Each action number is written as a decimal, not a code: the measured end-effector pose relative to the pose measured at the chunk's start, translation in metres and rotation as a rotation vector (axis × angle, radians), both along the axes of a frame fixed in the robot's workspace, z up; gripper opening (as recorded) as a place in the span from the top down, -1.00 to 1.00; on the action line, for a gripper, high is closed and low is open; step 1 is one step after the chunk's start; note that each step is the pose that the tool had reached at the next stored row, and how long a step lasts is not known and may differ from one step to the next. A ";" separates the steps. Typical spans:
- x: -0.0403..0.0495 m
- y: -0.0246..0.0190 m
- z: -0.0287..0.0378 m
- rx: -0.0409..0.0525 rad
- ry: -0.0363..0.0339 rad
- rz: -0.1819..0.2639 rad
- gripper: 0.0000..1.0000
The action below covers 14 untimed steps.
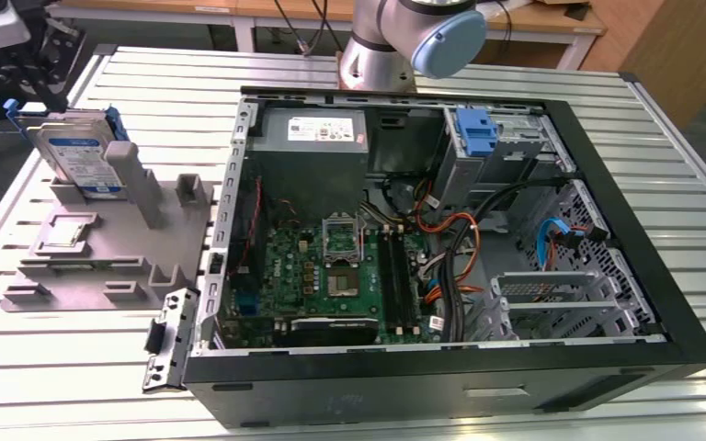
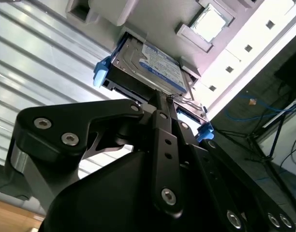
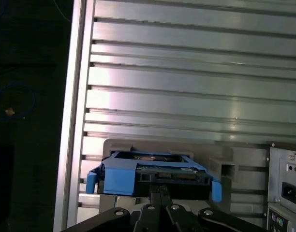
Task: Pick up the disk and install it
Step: 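Pick up the disk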
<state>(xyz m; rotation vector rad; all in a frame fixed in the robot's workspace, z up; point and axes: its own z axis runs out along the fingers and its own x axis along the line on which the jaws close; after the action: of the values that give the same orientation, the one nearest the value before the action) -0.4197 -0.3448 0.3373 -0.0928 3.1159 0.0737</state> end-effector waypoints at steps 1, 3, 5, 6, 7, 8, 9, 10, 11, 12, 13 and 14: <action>0.0000 0.0000 0.0000 0.0000 0.0000 0.018 0.79; 0.0000 0.0000 0.0000 0.0000 0.0000 0.054 0.79; 0.0000 0.0000 0.0000 0.0000 0.0000 0.091 0.79; 0.0000 0.0000 0.0000 0.0000 0.0000 0.108 0.79; 0.0000 0.0000 0.0000 0.0000 0.0000 0.125 0.79; 0.0000 0.0000 0.0000 0.0000 0.0000 0.141 0.79; 0.0000 0.0000 0.0000 0.0000 0.0001 0.157 0.79; 0.0000 0.0000 0.0000 0.0000 0.0000 0.173 0.79; 0.0000 0.0000 0.0000 0.0000 0.0000 0.190 0.79; 0.0000 0.0000 0.0000 0.0000 0.0000 0.208 0.79; 0.0000 0.0000 0.0000 0.0000 0.0000 0.225 0.79; 0.0000 0.0000 0.0000 0.0000 0.0001 0.241 0.79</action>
<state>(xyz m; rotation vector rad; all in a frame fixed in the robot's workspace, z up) -0.4197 -0.3449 0.3373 -0.4682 3.0878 0.0777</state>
